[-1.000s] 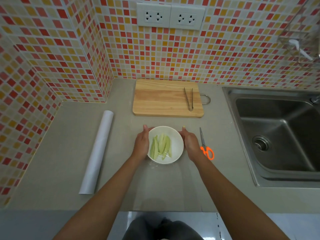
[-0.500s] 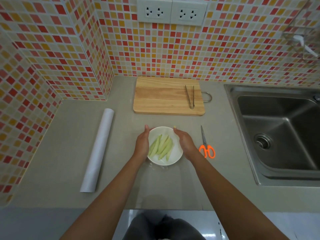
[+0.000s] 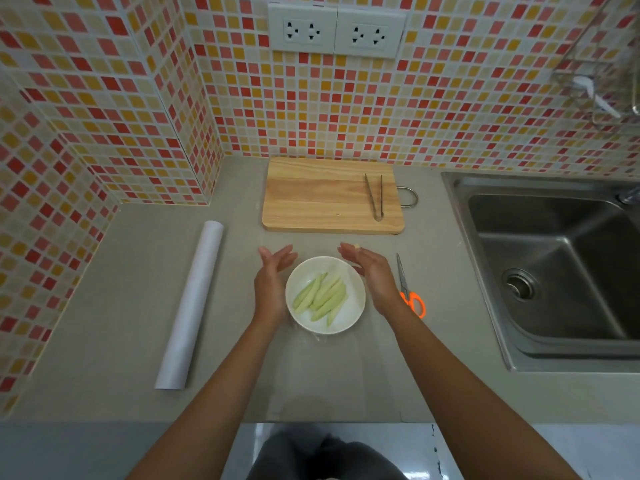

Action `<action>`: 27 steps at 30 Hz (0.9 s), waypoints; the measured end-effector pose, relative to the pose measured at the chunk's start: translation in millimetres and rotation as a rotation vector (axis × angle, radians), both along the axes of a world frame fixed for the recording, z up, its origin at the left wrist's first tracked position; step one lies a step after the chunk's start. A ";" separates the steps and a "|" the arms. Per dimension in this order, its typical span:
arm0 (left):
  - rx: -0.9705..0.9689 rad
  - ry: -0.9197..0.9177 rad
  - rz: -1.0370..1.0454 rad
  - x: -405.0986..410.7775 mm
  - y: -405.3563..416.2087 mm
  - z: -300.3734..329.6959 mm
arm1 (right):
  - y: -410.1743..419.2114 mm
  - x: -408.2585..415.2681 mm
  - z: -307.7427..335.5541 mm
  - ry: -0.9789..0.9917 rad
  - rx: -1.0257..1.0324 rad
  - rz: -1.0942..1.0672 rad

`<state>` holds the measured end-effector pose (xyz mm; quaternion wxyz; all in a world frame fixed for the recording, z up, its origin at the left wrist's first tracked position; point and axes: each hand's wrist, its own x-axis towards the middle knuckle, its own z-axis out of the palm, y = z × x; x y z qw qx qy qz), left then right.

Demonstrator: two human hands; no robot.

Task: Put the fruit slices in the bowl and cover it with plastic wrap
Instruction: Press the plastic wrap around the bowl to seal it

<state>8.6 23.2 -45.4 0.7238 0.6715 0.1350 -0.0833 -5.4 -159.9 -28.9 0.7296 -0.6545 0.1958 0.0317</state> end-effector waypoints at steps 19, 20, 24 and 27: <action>0.054 0.059 -0.194 17.2 -16.0 -0.6 | 16.2 -20.5 -19.8 0.114 0.039 -0.170; 0.069 0.065 -0.143 18.2 -16.2 -1.3 | 16.0 -21.5 -18.0 0.108 0.037 -0.208; 0.140 0.140 -0.048 17.1 -14.0 -2.1 | 14.6 -19.8 -9.0 0.048 0.063 -0.300; 0.166 0.268 -0.078 18.9 -11.9 -2.2 | 15.0 -17.1 -3.6 0.020 0.064 -0.295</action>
